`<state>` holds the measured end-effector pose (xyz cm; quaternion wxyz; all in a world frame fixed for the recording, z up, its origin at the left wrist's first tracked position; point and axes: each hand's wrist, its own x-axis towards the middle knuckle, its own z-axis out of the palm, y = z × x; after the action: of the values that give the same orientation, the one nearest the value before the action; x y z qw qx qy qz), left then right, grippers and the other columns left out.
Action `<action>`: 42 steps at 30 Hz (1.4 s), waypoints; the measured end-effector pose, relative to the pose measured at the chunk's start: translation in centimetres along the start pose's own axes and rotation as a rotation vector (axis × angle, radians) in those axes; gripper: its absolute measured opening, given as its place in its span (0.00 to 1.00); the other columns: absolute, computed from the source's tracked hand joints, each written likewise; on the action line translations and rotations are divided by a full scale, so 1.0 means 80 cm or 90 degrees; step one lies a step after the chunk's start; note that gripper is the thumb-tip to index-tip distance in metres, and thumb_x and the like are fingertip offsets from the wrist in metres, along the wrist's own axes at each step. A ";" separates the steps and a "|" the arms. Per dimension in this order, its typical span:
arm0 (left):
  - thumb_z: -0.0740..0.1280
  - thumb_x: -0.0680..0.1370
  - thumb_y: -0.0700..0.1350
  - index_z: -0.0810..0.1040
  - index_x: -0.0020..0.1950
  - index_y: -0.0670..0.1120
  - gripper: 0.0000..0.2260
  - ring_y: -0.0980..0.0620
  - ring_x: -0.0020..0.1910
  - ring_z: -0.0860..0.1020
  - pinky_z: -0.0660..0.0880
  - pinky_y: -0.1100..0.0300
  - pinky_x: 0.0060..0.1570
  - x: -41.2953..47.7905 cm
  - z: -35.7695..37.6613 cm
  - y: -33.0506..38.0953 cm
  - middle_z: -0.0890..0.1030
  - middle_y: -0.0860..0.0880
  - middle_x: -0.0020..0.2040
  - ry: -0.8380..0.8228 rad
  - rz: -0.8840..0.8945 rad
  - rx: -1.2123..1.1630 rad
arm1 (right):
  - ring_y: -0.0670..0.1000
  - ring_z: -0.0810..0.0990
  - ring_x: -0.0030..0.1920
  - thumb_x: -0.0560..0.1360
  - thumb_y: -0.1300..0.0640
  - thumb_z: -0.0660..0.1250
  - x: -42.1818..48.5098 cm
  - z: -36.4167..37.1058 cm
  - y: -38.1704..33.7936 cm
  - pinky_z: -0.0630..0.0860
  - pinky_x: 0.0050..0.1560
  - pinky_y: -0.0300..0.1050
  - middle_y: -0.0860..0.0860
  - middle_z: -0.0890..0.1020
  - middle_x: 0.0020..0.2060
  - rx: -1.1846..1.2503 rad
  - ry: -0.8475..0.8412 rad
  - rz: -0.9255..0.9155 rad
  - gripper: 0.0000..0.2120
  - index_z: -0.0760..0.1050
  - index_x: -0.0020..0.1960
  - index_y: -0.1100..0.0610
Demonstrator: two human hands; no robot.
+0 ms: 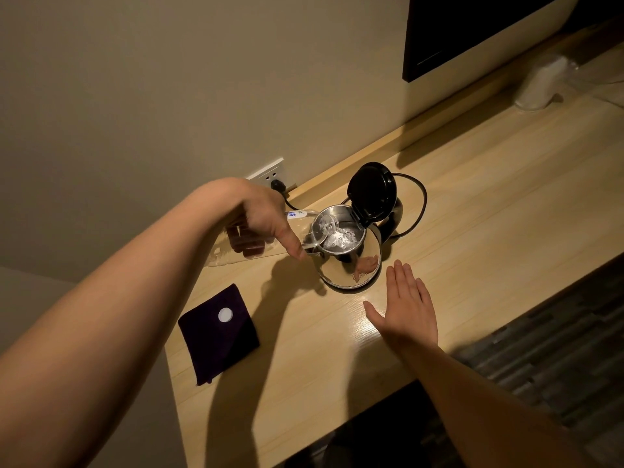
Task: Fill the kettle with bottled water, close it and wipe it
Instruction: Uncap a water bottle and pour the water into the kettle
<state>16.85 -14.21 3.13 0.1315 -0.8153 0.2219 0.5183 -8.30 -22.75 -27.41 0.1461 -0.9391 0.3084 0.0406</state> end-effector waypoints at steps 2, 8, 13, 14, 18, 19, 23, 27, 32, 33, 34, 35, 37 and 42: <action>0.81 0.61 0.61 0.81 0.53 0.33 0.36 0.38 0.39 0.84 0.83 0.43 0.52 0.000 -0.002 0.002 0.87 0.32 0.49 -0.004 -0.008 0.014 | 0.52 0.46 0.84 0.79 0.30 0.50 0.000 -0.001 0.000 0.48 0.83 0.53 0.54 0.49 0.85 0.000 0.001 0.000 0.44 0.50 0.85 0.58; 0.80 0.65 0.59 0.79 0.59 0.32 0.36 0.37 0.41 0.84 0.81 0.42 0.55 -0.004 -0.003 0.010 0.85 0.30 0.52 0.000 -0.024 0.040 | 0.52 0.45 0.84 0.79 0.30 0.50 0.001 0.001 0.000 0.47 0.83 0.52 0.54 0.49 0.85 0.000 -0.004 0.002 0.44 0.50 0.85 0.57; 0.80 0.70 0.56 0.77 0.61 0.30 0.34 0.39 0.39 0.81 0.79 0.47 0.47 -0.001 -0.001 0.019 0.85 0.31 0.49 0.011 -0.037 0.051 | 0.51 0.44 0.84 0.79 0.30 0.49 0.002 0.003 0.001 0.45 0.82 0.52 0.54 0.48 0.85 -0.001 -0.007 0.002 0.45 0.49 0.85 0.58; 0.79 0.70 0.56 0.77 0.61 0.30 0.34 0.40 0.37 0.79 0.78 0.48 0.44 0.000 -0.001 0.020 0.84 0.31 0.48 0.010 -0.044 0.058 | 0.51 0.44 0.84 0.79 0.30 0.49 0.002 0.003 0.001 0.45 0.82 0.52 0.54 0.48 0.85 -0.002 -0.007 0.001 0.45 0.49 0.85 0.58; 0.79 0.71 0.57 0.77 0.55 0.33 0.29 0.41 0.33 0.80 0.78 0.50 0.40 0.006 0.000 0.025 0.84 0.33 0.45 0.020 -0.057 0.101 | 0.51 0.45 0.84 0.79 0.30 0.50 0.003 0.005 0.002 0.46 0.82 0.52 0.54 0.48 0.85 -0.001 -0.002 0.000 0.45 0.49 0.85 0.58; 0.78 0.71 0.57 0.76 0.50 0.36 0.26 0.41 0.33 0.80 0.78 0.50 0.40 0.008 0.001 0.026 0.85 0.32 0.46 0.026 -0.056 0.111 | 0.52 0.45 0.84 0.79 0.30 0.50 0.003 0.006 0.002 0.46 0.82 0.52 0.54 0.49 0.85 -0.001 0.000 0.000 0.44 0.50 0.85 0.58; 0.78 0.71 0.59 0.75 0.46 0.39 0.24 0.41 0.33 0.81 0.80 0.51 0.40 0.013 0.003 0.028 0.85 0.32 0.48 0.021 -0.066 0.140 | 0.52 0.44 0.84 0.79 0.29 0.49 0.003 0.008 0.003 0.46 0.82 0.52 0.54 0.48 0.85 0.002 0.000 -0.003 0.44 0.49 0.85 0.58; 0.78 0.70 0.59 0.77 0.52 0.36 0.28 0.42 0.30 0.81 0.79 0.54 0.35 0.016 0.003 0.023 0.85 0.35 0.41 0.012 -0.066 0.124 | 0.51 0.43 0.84 0.79 0.29 0.49 0.004 0.009 0.003 0.45 0.82 0.52 0.54 0.47 0.85 -0.001 0.002 -0.005 0.45 0.48 0.85 0.57; 0.81 0.66 0.59 0.80 0.52 0.32 0.32 0.41 0.35 0.82 0.82 0.51 0.39 0.019 0.012 -0.002 0.87 0.33 0.44 0.047 0.000 -0.006 | 0.51 0.43 0.84 0.79 0.29 0.49 0.005 0.013 0.005 0.45 0.82 0.52 0.54 0.48 0.85 0.003 0.018 -0.010 0.45 0.49 0.85 0.58; 0.81 0.65 0.60 0.81 0.49 0.32 0.32 0.42 0.34 0.81 0.81 0.52 0.37 0.019 0.017 -0.011 0.87 0.35 0.41 0.060 0.022 -0.054 | 0.51 0.43 0.84 0.79 0.28 0.48 0.005 0.014 0.006 0.46 0.82 0.52 0.54 0.48 0.85 0.006 0.022 -0.011 0.45 0.49 0.85 0.57; 0.81 0.65 0.60 0.81 0.47 0.33 0.31 0.44 0.32 0.80 0.79 0.54 0.35 0.020 0.026 -0.021 0.87 0.38 0.37 0.079 0.052 -0.095 | 0.51 0.43 0.84 0.79 0.28 0.48 0.005 0.015 0.006 0.46 0.83 0.52 0.53 0.48 0.85 0.011 0.026 -0.012 0.45 0.49 0.85 0.57; 0.81 0.64 0.62 0.82 0.44 0.35 0.30 0.46 0.31 0.80 0.78 0.54 0.34 0.021 0.037 -0.031 0.86 0.41 0.34 0.103 0.087 -0.124 | 0.51 0.44 0.84 0.79 0.28 0.48 0.005 0.015 0.007 0.47 0.83 0.51 0.53 0.49 0.85 0.022 0.028 -0.013 0.45 0.49 0.85 0.57; 0.79 0.63 0.66 0.82 0.42 0.37 0.31 0.50 0.30 0.80 0.77 0.55 0.35 0.027 0.064 -0.049 0.85 0.46 0.32 0.164 0.162 -0.157 | 0.50 0.46 0.84 0.79 0.28 0.51 0.003 0.011 0.011 0.48 0.82 0.51 0.52 0.52 0.85 0.085 0.028 -0.012 0.44 0.52 0.84 0.55; 0.77 0.70 0.62 0.79 0.43 0.52 0.16 0.63 0.32 0.80 0.73 0.71 0.34 0.045 0.143 -0.078 0.84 0.58 0.36 0.305 0.325 -0.342 | 0.50 0.73 0.72 0.79 0.35 0.60 -0.021 -0.044 0.000 0.66 0.75 0.52 0.49 0.76 0.72 0.383 0.098 0.052 0.31 0.69 0.76 0.50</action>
<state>12.30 -4.53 -5.09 -0.2728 -0.8367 0.2979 0.3699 -9.70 -22.84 -23.79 0.3918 -0.8409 0.3542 -0.1181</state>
